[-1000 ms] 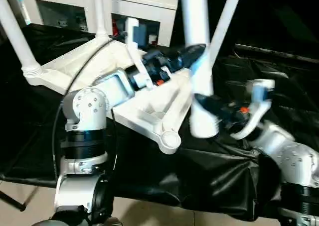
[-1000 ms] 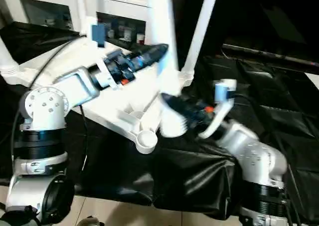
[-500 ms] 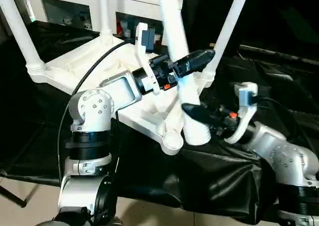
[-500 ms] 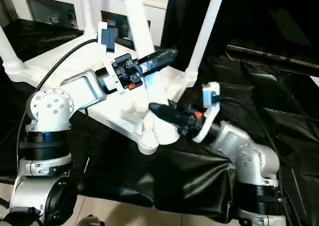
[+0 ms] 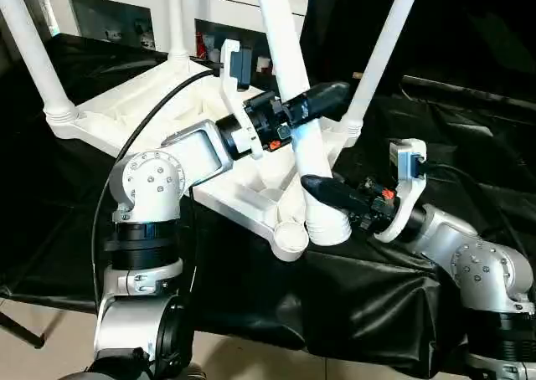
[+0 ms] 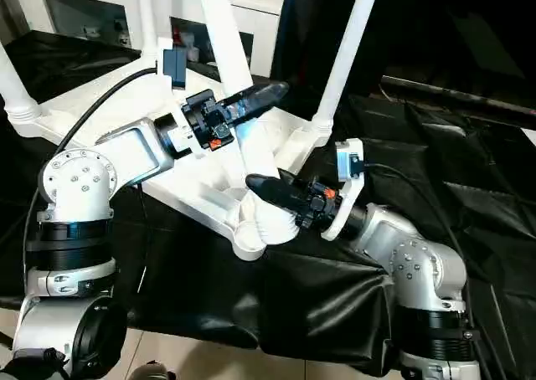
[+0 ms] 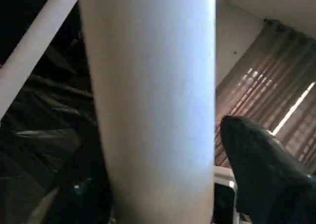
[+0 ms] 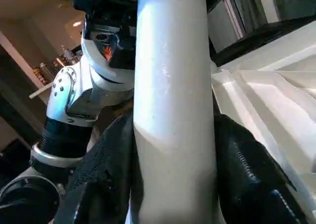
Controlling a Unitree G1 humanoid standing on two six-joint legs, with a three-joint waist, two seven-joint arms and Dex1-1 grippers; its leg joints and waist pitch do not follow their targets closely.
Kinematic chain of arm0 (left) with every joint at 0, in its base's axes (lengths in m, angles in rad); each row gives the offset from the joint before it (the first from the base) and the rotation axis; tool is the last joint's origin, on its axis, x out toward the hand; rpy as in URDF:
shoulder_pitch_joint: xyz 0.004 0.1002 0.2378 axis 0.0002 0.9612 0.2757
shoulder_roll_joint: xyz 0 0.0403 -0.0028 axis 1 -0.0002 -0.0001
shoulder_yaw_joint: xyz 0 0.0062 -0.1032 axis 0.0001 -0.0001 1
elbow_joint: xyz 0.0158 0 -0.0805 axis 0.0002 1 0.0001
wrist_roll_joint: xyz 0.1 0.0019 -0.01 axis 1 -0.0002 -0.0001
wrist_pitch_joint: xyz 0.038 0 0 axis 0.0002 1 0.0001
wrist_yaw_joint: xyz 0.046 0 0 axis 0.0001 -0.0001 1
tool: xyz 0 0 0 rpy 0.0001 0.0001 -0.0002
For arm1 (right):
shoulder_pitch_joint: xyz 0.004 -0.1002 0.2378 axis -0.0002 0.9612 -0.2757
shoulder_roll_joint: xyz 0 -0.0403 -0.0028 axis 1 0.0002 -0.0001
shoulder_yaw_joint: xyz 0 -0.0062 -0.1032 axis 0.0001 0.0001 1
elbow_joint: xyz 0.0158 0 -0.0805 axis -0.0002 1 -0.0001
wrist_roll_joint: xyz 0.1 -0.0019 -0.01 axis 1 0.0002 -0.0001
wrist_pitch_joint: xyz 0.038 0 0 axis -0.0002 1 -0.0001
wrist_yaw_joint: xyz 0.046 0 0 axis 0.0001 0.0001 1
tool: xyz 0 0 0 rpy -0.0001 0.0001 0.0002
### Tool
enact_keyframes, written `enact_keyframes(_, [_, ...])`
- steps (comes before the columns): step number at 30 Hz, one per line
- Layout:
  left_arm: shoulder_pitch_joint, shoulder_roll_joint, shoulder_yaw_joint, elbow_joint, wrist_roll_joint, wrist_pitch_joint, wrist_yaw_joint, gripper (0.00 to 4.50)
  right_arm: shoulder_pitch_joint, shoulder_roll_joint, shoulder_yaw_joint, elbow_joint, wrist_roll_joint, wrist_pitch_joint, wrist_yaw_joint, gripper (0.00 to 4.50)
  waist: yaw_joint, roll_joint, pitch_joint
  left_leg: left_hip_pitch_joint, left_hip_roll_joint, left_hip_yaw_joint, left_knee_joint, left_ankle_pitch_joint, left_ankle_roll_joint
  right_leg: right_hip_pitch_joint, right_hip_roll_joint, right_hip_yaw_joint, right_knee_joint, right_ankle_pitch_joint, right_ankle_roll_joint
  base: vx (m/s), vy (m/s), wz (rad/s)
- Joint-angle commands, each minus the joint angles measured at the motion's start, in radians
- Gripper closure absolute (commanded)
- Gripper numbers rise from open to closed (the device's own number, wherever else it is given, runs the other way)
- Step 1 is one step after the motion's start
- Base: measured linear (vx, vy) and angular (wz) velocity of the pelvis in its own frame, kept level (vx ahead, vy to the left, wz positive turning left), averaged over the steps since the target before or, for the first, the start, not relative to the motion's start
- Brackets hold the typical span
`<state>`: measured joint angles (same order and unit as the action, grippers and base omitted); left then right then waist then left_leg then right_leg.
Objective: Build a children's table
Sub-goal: Pick table leg
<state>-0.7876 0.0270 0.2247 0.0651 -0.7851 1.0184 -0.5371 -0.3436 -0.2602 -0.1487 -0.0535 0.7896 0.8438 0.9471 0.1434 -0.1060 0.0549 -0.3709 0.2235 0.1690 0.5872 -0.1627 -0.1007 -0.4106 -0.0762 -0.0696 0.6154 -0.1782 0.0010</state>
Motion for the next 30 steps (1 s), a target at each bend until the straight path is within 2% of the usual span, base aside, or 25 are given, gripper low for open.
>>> enact_keyframes(1, [-0.006, 0.000, -0.005, 0.006, -0.008, 0.002, 0.004, 1.42, -0.016, -0.016, -0.011, 0.009, 0.014, -0.010, 0.004, 2.62, 0.000, 0.002, -0.065, 0.006, 0.001, 0.007, -0.066, -0.170, -0.029, 0.055, -0.053, 0.036, -0.081, -0.266, -0.089, 0.000, 0.000, 0.00])
enact_keyframes(2, [-0.005, 0.001, 0.000, 0.010, -0.009, 0.000, 0.005, 1.51, -0.015, -0.017, -0.009, 0.011, 0.008, -0.017, 0.004, 2.62, 0.001, 0.009, -0.065, 0.007, 0.001, 0.006, -0.067, -0.173, -0.032, 0.055, -0.053, 0.035, -0.080, -0.263, -0.092, 0.000, 0.000, 0.00])
enact_keyframes(4, [-0.005, 0.004, 0.001, 0.020, -0.002, -0.011, 0.008, 1.62, -0.015, -0.015, -0.009, 0.016, 0.006, -0.023, 0.004, 2.62, -0.001, 0.005, -0.066, 0.006, 0.001, 0.007, -0.066, -0.175, -0.032, 0.056, -0.051, 0.035, -0.081, -0.252, -0.094, 0.000, 0.000, 0.00])
enact_keyframes(5, [-0.004, 0.006, -0.003, 0.024, 0.001, -0.016, 0.005, 1.73, -0.012, -0.014, -0.009, 0.015, 0.002, -0.029, 0.003, 2.62, -0.001, 0.008, -0.066, 0.008, 0.001, 0.007, -0.067, -0.180, -0.033, 0.055, -0.051, 0.035, -0.082, -0.254, -0.095, 0.000, 0.000, 0.00])
enact_keyframes(8, [-0.006, 0.011, -0.017, 0.025, 0.010, -0.027, 0.002, 1.96, -0.004, -0.019, -0.001, 0.008, -0.003, -0.034, 0.003, 2.62, -0.001, 0.007, -0.067, 0.008, 0.002, 0.006, -0.067, -0.178, -0.035, 0.057, -0.051, 0.035, -0.079, -0.242, -0.100, 0.000, 0.000, 0.00])
enact_keyframes(9, [-0.006, 0.012, -0.021, 0.025, 0.010, -0.029, -0.002, 2.02, 0.000, -0.022, 0.003, 0.003, -0.005, -0.036, 0.004, 2.62, -0.001, 0.014, -0.067, 0.009, 0.003, 0.005, -0.067, -0.179, -0.037, 0.056, -0.051, 0.036, -0.078, -0.230, -0.105, 0.000, 0.000, 0.00])
enact_keyframes(13, [-0.006, 0.014, -0.041, 0.025, 0.021, -0.035, -0.001, 2.31, 0.007, -0.027, 0.011, -0.005, -0.010, -0.043, 0.005, 2.62, -0.002, 0.013, -0.067, 0.009, 0.002, 0.006, -0.067, -0.182, -0.037, 0.058, -0.051, 0.035, -0.078, -0.220, -0.114, 0.000, 0.000, 0.00])
enact_keyframes(14, [-0.007, 0.022, -0.061, 0.021, 0.037, -0.046, -0.008, 2.43, 0.006, -0.036, 0.029, -0.003, -0.041, -0.058, -0.003, 2.27, -0.002, 0.012, -0.067, 0.010, 0.003, 0.005, -0.067, -0.184, -0.039, 0.057, -0.051, 0.035, -0.079, -0.225, -0.111, 0.000, 0.000, 0.00])
enact_keyframes(16, [-0.007, 0.030, -0.077, 0.017, 0.050, -0.054, -0.014, 2.53, 0.002, -0.040, 0.043, 0.003, -0.063, -0.064, -0.016, 1.92, -0.002, 0.013, -0.066, 0.010, 0.002, 0.006, -0.068, -0.186, -0.041, 0.058, -0.050, 0.036, -0.078, -0.231, -0.108, 0.000, 0.000, 0.00])
enact_keyframes(18, [-0.008, 0.045, -0.110, 0.008, 0.085, -0.075, -0.014, 2.57, -0.005, -0.055, 0.068, 0.000, -0.090, -0.074, -0.015, 1.87, -0.003, 0.007, -0.065, 0.010, 0.002, 0.006, -0.068, -0.192, -0.040, 0.057, -0.051, 0.035, -0.081, -0.252, -0.103, 0.000, 0.000, 0.00])
enact_keyframes(19, [-0.008, 0.052, -0.127, 0.005, 0.103, -0.086, -0.011, 2.57, -0.006, -0.065, 0.082, -0.005, -0.102, -0.080, -0.013, 1.87, -0.002, 0.009, -0.065, 0.011, 0.004, 0.005, -0.069, -0.194, -0.041, 0.057, -0.052, 0.035, -0.081, -0.259, -0.098, 0.000, 0.000, 0.00])
enact_keyframes(21, [-0.007, 0.071, -0.163, -0.005, 0.135, -0.105, -0.018, 2.63, -0.010, -0.078, 0.115, -0.016, -0.156, -0.119, -0.030, 1.58, -0.002, 0.009, -0.065, 0.010, 0.004, 0.005, -0.069, -0.188, -0.046, 0.057, -0.052, 0.036, -0.081, -0.258, -0.089, 0.000, 0.000, 0.00])
enact_keyframes(22, [-0.008, 0.075, -0.173, -0.010, 0.145, -0.108, -0.015, 2.64, -0.013, -0.081, 0.124, -0.016, -0.169, -0.123, -0.039, 1.50, -0.004, 0.002, -0.065, 0.010, 0.003, 0.006, -0.068, -0.191, -0.046, 0.056, -0.052, 0.036, -0.083, -0.270, -0.083, 0.000, 0.000, 0.00])
enact_keyframes(24, [-0.010, 0.090, -0.211, -0.032, 0.174, -0.115, -0.010, 2.64, -0.029, -0.087, 0.160, -0.011, -0.218, -0.135, -0.073, 1.48, -0.005, 0.007, -0.064, 0.009, 0.004, 0.004, -0.070, -0.187, -0.049, 0.057, -0.053, 0.037, -0.080, -0.274, -0.079, 0.000, 0.000, 0.00])
enact_keyframes(25, [-0.013, 0.096, -0.227, -0.043, 0.188, -0.119, -0.003, 2.64, -0.039, -0.086, 0.178, -0.005, -0.236, -0.138, -0.087, 1.48, -0.009, -0.001, -0.065, 0.007, 0.004, 0.004, -0.070, -0.183, -0.048, 0.057, -0.052, 0.036, -0.080, -0.274, -0.079, 0.000, 0.000, 0.00])
enact_keyframes(26, [-0.015, 0.102, -0.242, -0.053, 0.197, -0.123, -0.004, 2.64, -0.048, -0.081, 0.190, 0.000, -0.253, -0.143, -0.103, 1.48, -0.011, 0.004, -0.064, 0.009, 0.004, 0.005, -0.069, -0.184, -0.052, 0.054, -0.053, 0.037, -0.078, -0.276, -0.082, 0.000, 0.000, 0.00])
enact_keyframes(27, [-0.017, 0.104, -0.248, -0.061, 0.198, -0.121, -0.005, 2.64, -0.057, -0.071, 0.198, 0.008, -0.265, -0.141, -0.124, 1.48, -0.011, 0.004, -0.064, 0.009, 0.004, 0.005, -0.069, -0.184, -0.052, 0.054, -0.053, 0.037, -0.078, -0.276, -0.082, 0.000, 0.000, 0.00])
enact_keyframes(28, [-0.018, 0.107, -0.251, -0.066, 0.200, -0.121, -0.003, 2.65, -0.064, -0.065, 0.207, 0.015, -0.276, -0.143, -0.132, 1.48, -0.012, -0.001, -0.065, 0.010, 0.005, 0.006, -0.068, -0.174, -0.051, 0.054, -0.052, 0.037, -0.076, -0.259, -0.090, 0.000, 0.000, 0.00])
enact_keyframes(30, [-0.020, 0.116, -0.264, -0.069, 0.213, -0.131, -0.011, 2.65, -0.071, -0.055, 0.217, 0.024, -0.285, -0.149, -0.139, 1.65, -0.010, 0.002, -0.064, 0.010, 0.004, 0.007, -0.068, -0.177, -0.049, 0.052, -0.052, 0.038, -0.075, -0.254, -0.095, 0.000, 0.000, 0.00])
